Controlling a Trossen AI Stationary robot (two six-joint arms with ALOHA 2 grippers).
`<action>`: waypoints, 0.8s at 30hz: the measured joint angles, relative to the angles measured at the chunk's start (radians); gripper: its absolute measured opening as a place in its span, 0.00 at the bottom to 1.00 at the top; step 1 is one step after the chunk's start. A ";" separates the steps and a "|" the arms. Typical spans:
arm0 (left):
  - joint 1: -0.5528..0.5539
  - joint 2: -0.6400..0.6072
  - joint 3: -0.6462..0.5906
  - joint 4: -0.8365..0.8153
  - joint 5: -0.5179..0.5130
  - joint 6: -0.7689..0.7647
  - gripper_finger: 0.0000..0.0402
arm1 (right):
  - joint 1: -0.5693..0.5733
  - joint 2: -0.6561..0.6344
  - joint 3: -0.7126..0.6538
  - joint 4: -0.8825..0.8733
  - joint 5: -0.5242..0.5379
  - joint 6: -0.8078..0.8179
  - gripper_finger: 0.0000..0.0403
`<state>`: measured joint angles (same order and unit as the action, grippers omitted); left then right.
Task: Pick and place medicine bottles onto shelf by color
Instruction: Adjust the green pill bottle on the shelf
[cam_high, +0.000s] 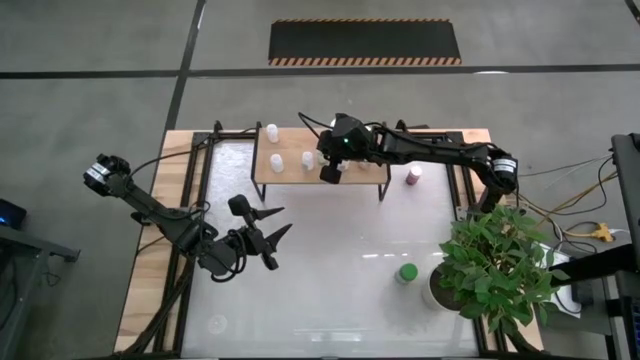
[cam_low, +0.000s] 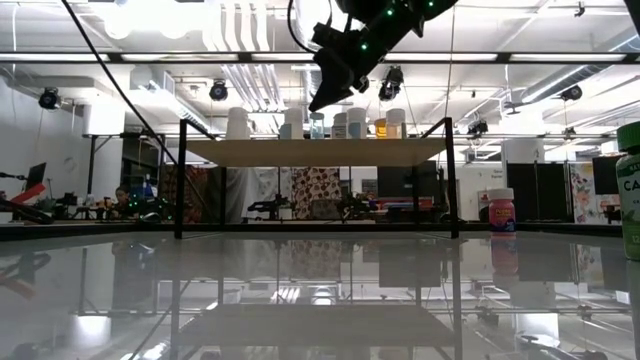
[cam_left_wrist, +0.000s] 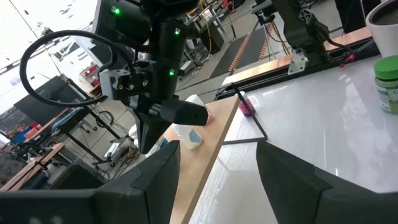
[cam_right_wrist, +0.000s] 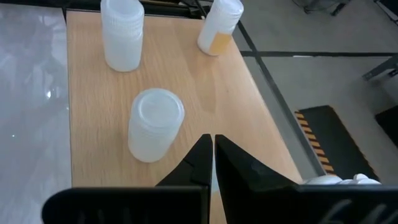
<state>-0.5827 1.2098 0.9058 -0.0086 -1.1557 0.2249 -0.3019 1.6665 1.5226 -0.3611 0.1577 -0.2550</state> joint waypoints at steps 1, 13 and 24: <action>0.000 0.000 0.000 0.000 0.000 0.000 0.49 | 0.000 0.000 -0.001 0.001 0.000 0.000 0.02; 0.000 0.000 0.000 0.000 0.000 0.000 0.49 | 0.000 0.000 -0.006 -0.008 0.000 0.000 0.02; 0.000 0.000 0.000 0.000 0.000 0.000 0.49 | -0.002 -0.008 -0.006 0.011 0.002 -0.008 0.02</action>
<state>-0.5830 1.2098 0.9054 -0.0086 -1.1555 0.2249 -0.3035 1.6588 1.5162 -0.3502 0.1593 -0.2629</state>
